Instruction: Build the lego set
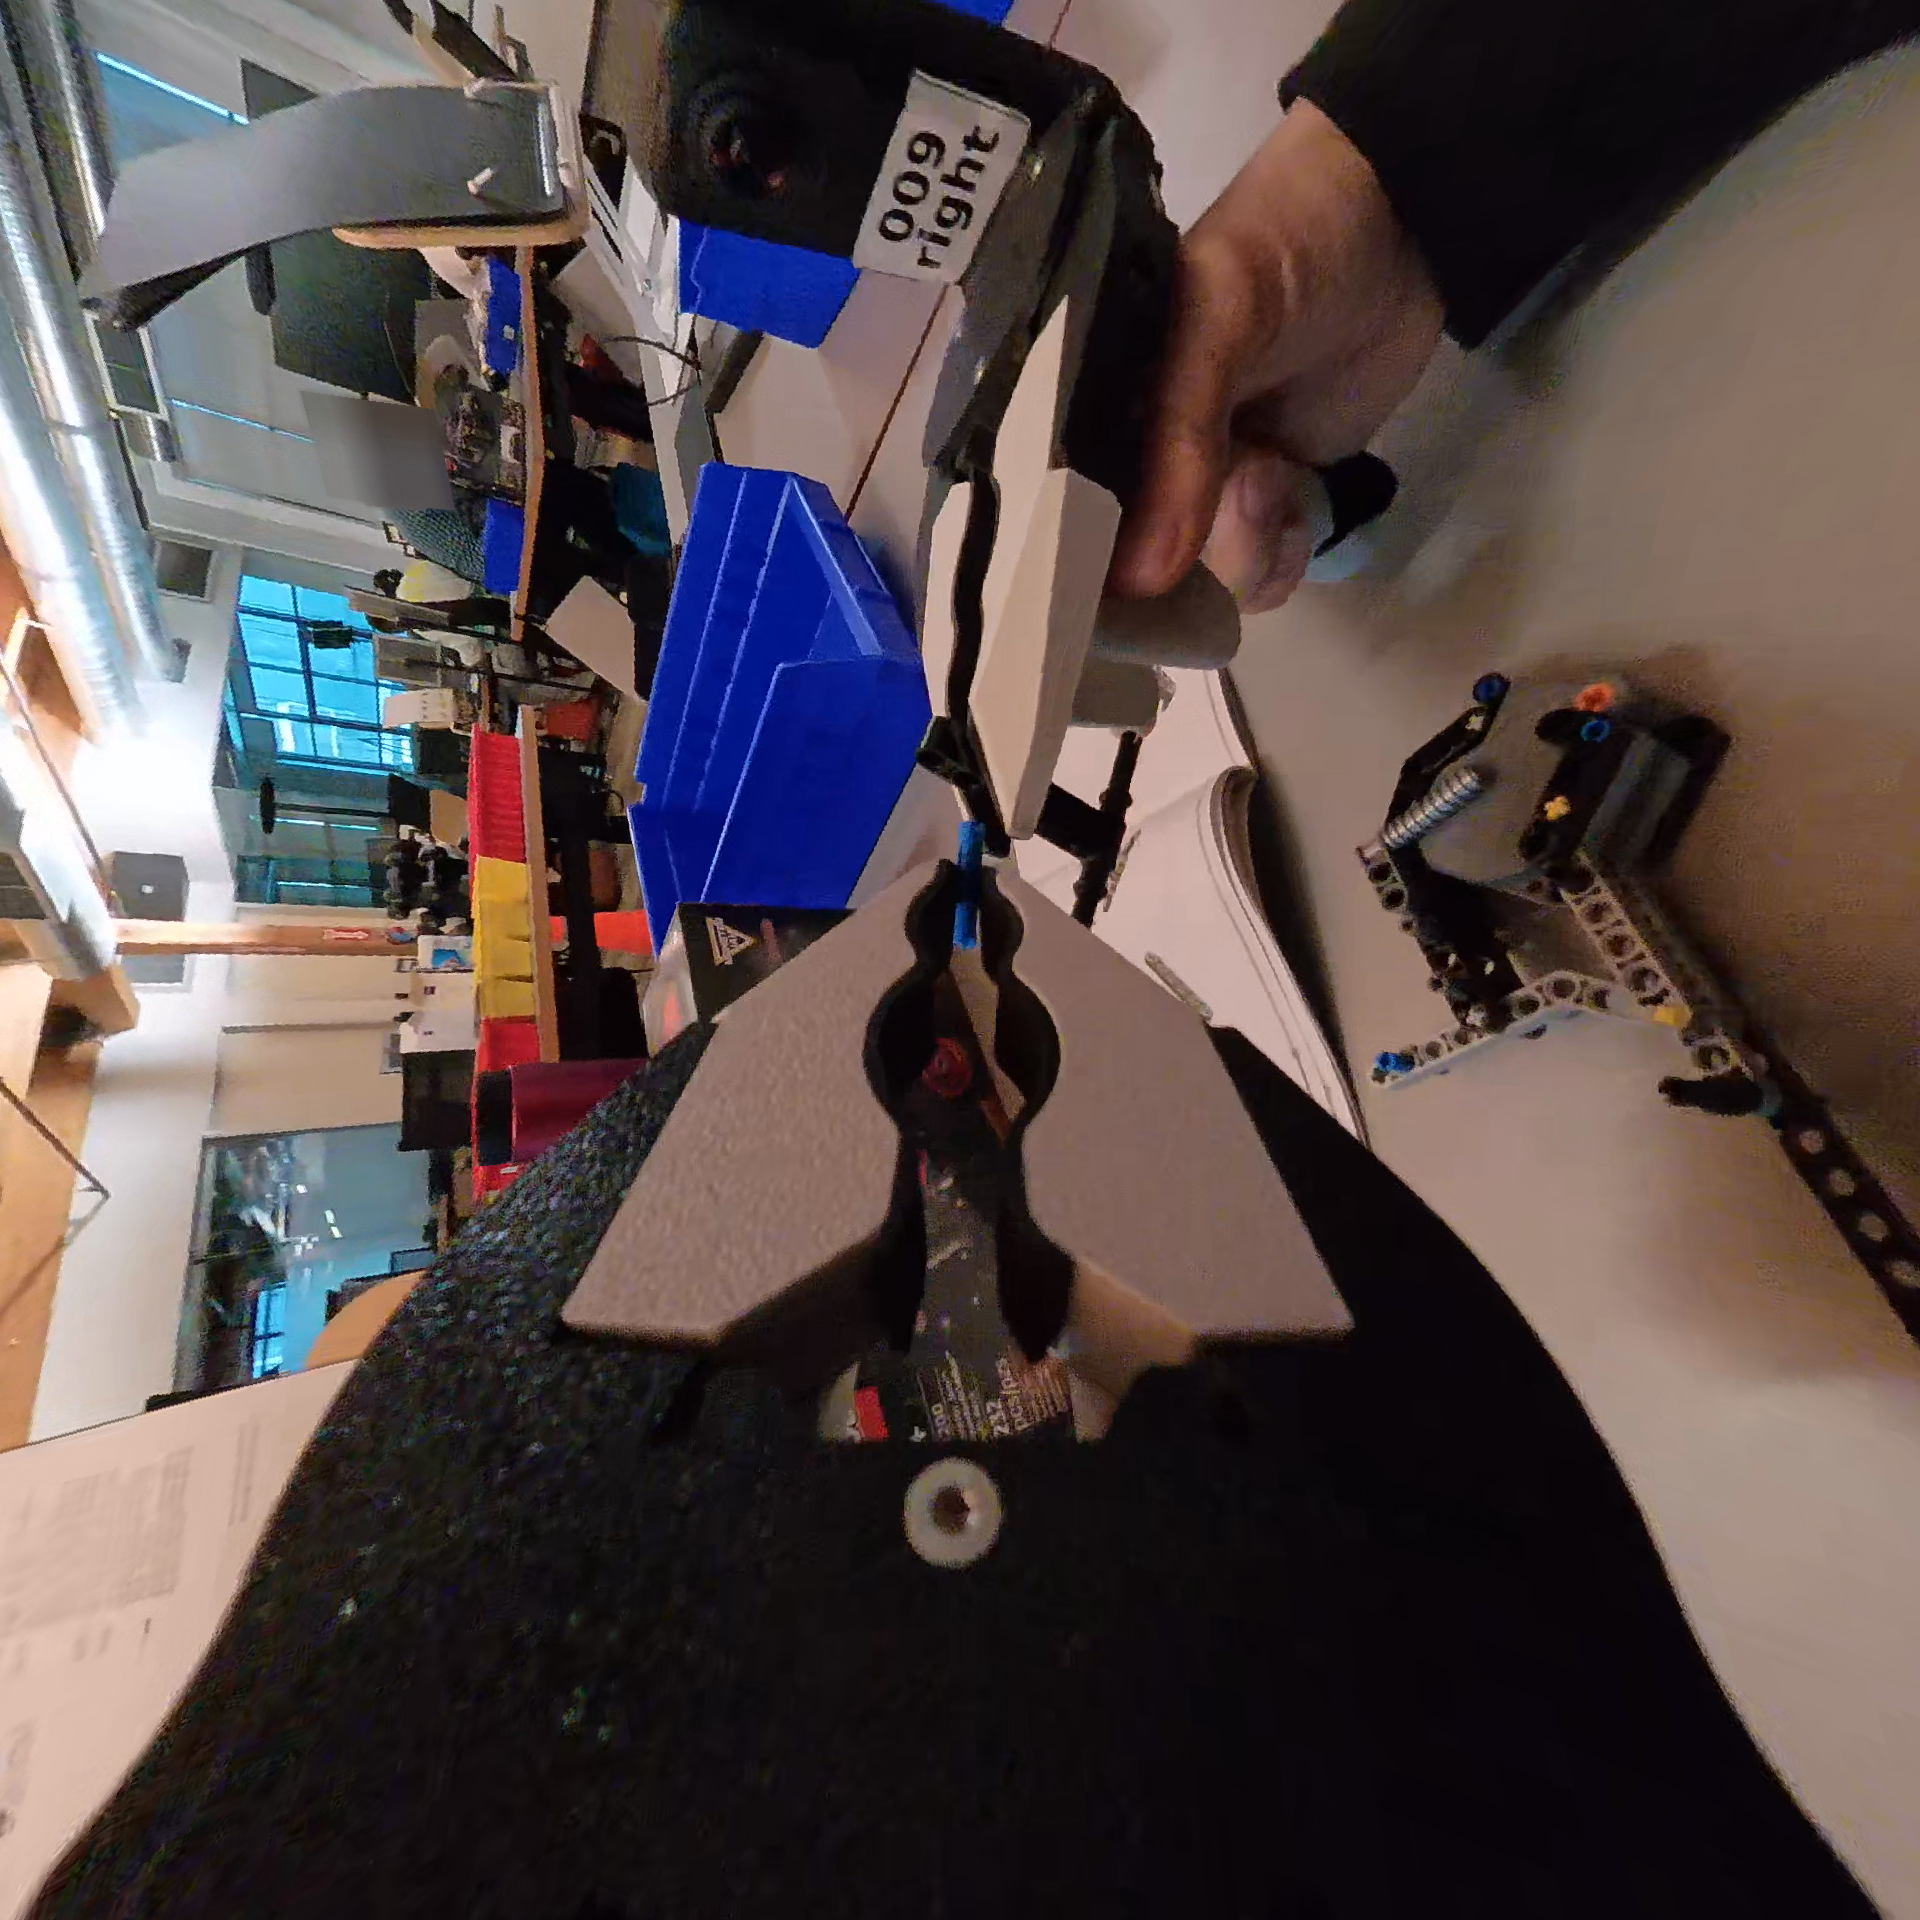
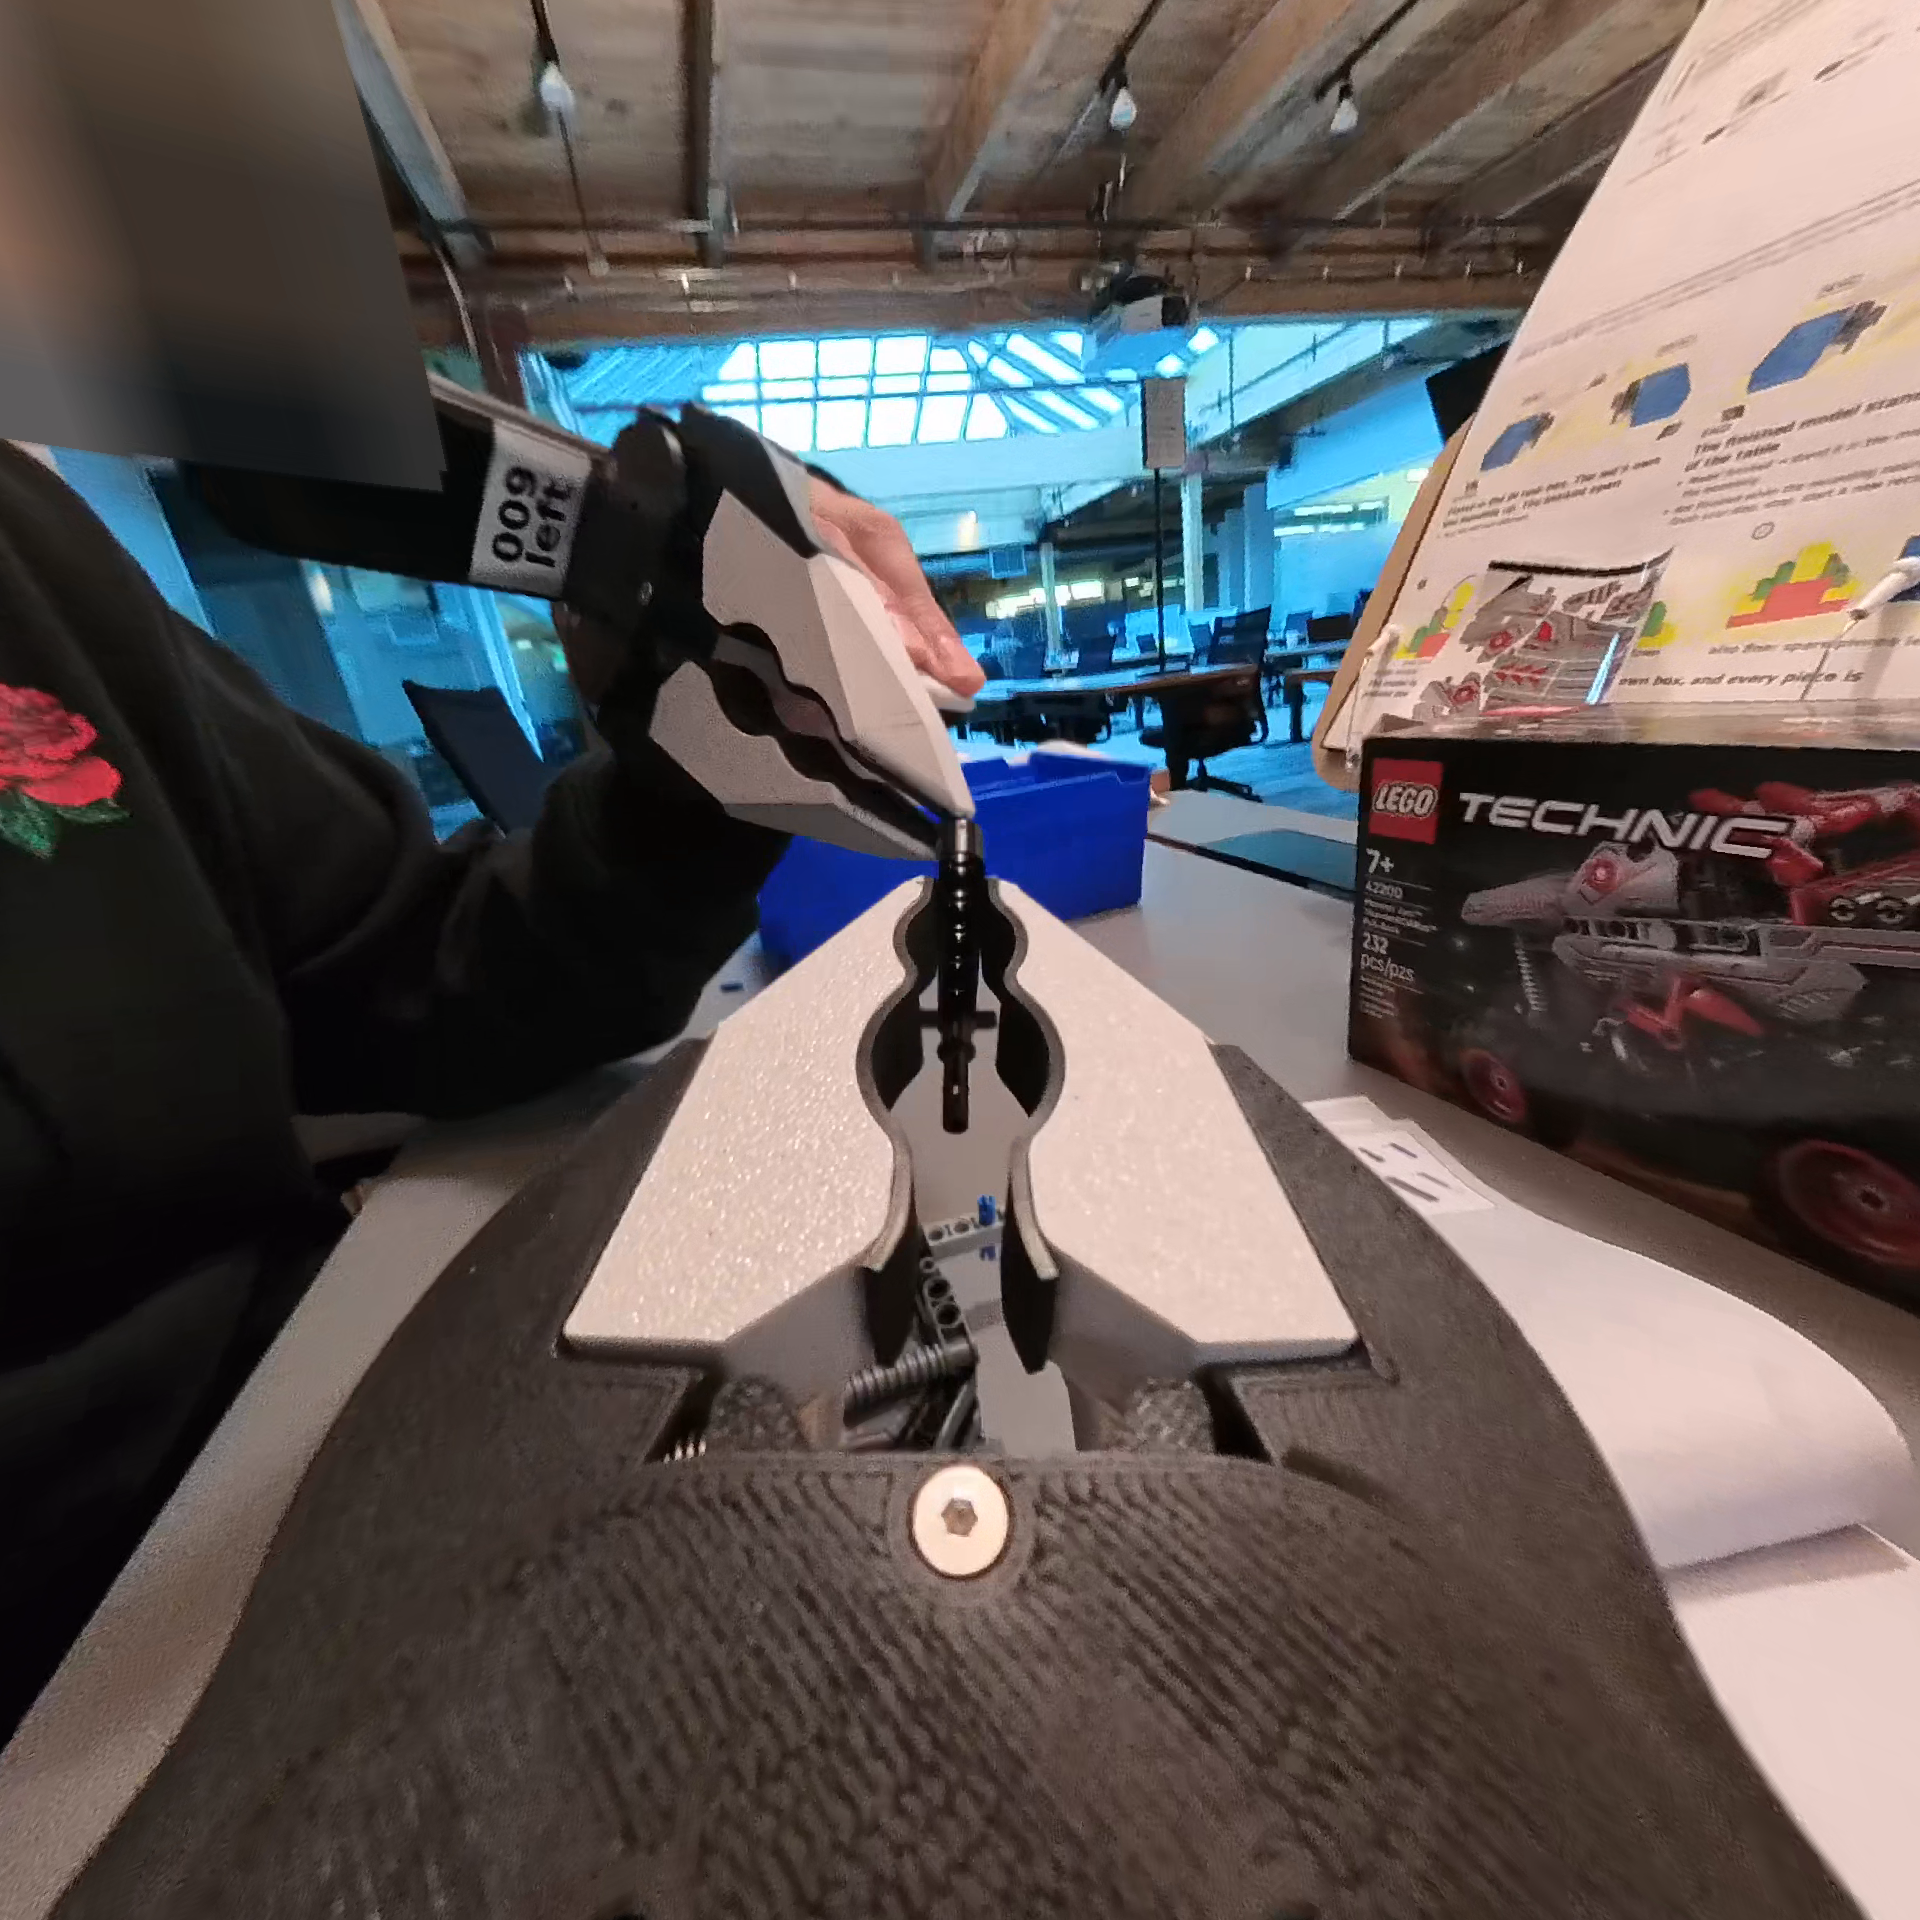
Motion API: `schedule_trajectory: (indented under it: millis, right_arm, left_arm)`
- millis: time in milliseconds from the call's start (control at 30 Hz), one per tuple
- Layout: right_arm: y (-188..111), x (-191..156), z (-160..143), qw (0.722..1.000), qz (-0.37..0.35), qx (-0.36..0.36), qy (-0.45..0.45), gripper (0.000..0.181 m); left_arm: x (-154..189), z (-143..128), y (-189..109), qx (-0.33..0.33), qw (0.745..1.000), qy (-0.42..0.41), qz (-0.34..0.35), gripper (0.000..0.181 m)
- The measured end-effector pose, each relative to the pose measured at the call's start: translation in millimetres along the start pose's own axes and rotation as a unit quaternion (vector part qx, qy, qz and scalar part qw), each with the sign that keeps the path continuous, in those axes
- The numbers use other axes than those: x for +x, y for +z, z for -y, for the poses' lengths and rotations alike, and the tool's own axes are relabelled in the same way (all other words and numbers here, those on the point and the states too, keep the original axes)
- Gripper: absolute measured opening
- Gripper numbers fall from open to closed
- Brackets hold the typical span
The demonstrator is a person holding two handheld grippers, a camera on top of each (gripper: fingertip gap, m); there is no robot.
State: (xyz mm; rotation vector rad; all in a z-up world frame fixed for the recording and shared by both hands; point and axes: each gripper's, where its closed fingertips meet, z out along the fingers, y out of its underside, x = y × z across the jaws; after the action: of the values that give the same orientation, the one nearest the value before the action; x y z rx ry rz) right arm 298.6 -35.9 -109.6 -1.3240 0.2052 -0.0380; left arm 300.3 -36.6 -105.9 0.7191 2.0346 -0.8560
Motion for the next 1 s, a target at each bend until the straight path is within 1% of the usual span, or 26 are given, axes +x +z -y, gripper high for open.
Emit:
schedule_trajectory:
  millis: [33,200,567,700,767,833,900,1000]
  right_arm:
    - [0.4,1.2,-2.2,1.0,-0.007,-0.01,-0.008,0.005]
    - [3.5,-3.2,-9.9,0.999,0.001,-0.04,-0.026,0.005]
    - [5.7,-6.8,-16.6,0.997,0.006,-0.065,-0.043,0.006]
    - [7.3,-3.9,-22.4,0.992,-0.016,-0.095,-0.082,0.005]
    - [8.4,-1.9,-27.7,0.985,-0.032,-0.122,-0.118,0.005]
    - [8.5,0.0,-34.1,0.974,-0.046,-0.157,-0.158,0.006]
    - [7.3,2.8,-38.2,0.966,-0.056,-0.179,-0.178,0.006]
    - [4.1,3.8,-38.7,0.969,-0.051,-0.176,-0.165,0.005]
  left_arm:
    - [1.2,-1.6,1.1,-0.009,1.0,0.014,0.002,0.002]
    - [7.3,1.0,1.7,-0.021,0.999,0.044,-0.003,0.001]
    - [13.4,3.1,3.7,-0.048,0.996,0.072,-0.008,0.002]
    - [15.9,-0.6,3.9,-0.092,0.988,0.122,-0.004,0.002]
    - [18.9,-3.1,4.1,-0.114,0.983,0.146,-0.007,0.002]
    - [23.2,-5.3,5.2,-0.126,0.98,0.153,-0.015,0.002]
    - [26.0,-7.2,8.2,-0.114,0.987,0.113,-0.026,0.001]
    - [27.2,-6.8,12.7,-0.046,0.998,-0.005,-0.053,0.002]
